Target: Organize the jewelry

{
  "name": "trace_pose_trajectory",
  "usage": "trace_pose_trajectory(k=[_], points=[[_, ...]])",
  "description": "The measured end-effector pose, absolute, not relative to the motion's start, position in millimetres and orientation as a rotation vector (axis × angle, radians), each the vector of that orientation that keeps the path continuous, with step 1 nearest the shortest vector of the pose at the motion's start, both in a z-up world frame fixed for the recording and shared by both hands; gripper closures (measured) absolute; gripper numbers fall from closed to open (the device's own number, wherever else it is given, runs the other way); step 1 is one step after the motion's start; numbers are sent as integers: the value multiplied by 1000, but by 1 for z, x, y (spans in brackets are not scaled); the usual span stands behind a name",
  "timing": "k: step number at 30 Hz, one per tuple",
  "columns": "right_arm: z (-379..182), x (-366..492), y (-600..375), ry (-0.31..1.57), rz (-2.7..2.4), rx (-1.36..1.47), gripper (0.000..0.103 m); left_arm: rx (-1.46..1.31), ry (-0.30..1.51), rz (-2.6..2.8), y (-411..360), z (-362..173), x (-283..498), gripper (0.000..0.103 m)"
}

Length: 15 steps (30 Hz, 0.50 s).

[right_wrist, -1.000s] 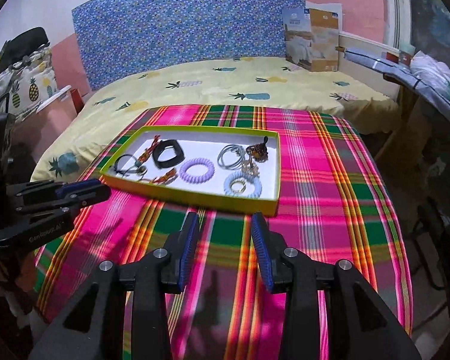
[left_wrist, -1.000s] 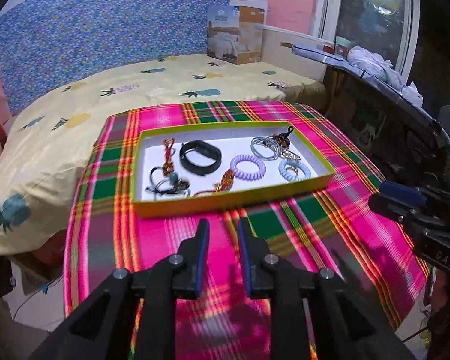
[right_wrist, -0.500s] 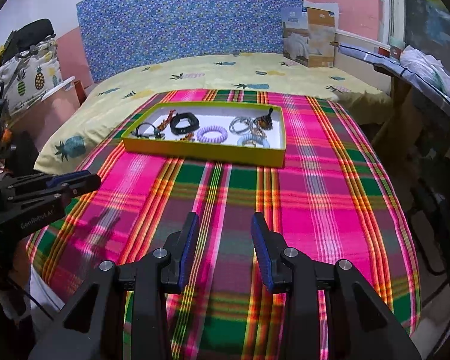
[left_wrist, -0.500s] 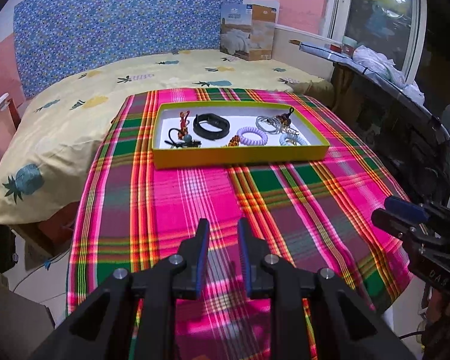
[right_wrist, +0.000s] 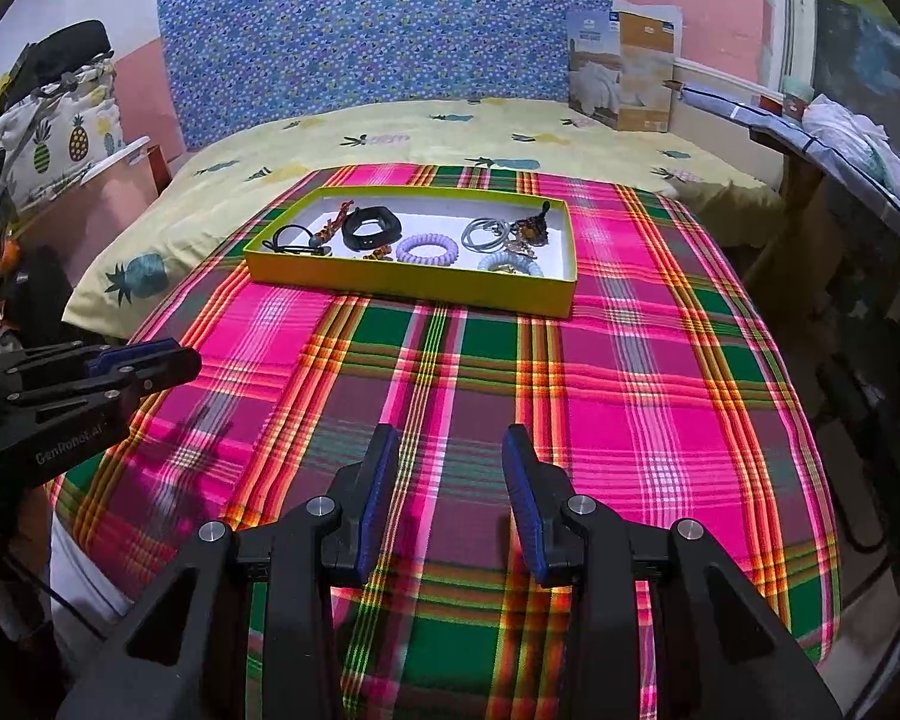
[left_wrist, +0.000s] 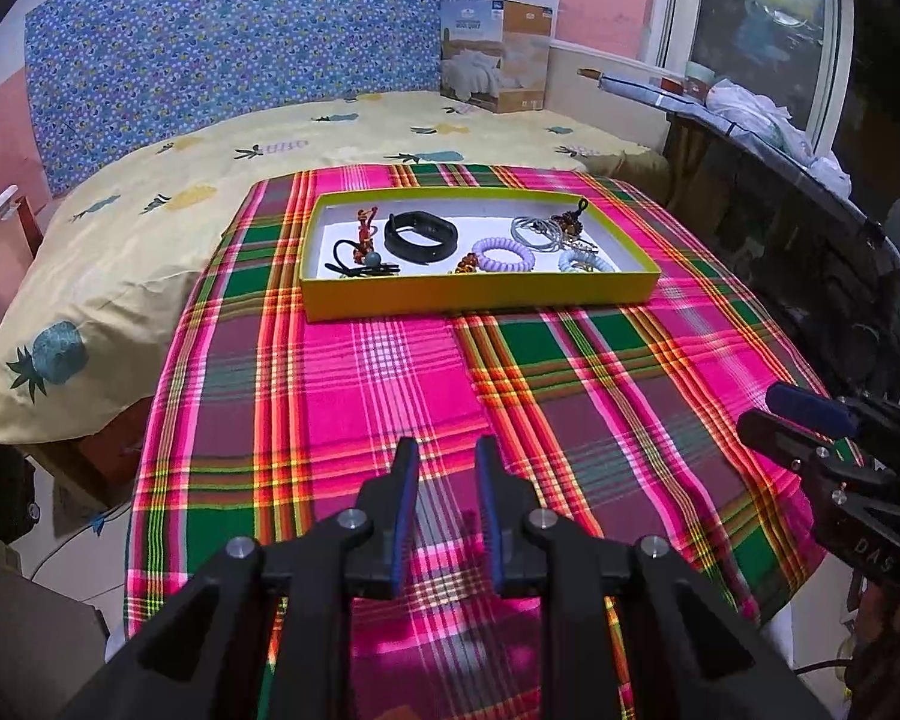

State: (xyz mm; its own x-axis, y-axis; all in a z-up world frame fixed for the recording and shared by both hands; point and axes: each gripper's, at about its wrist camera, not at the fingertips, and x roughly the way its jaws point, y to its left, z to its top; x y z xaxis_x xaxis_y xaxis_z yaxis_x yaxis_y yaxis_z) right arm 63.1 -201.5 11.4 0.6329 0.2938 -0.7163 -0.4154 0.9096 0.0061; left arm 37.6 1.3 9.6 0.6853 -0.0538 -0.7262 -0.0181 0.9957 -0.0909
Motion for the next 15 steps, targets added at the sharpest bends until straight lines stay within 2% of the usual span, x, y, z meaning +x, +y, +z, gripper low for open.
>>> trace_pose_trajectory(k=[15], points=[[8, 67, -196, 801, 411, -177, 66, -99, 826, -13, 3, 6, 42, 83]])
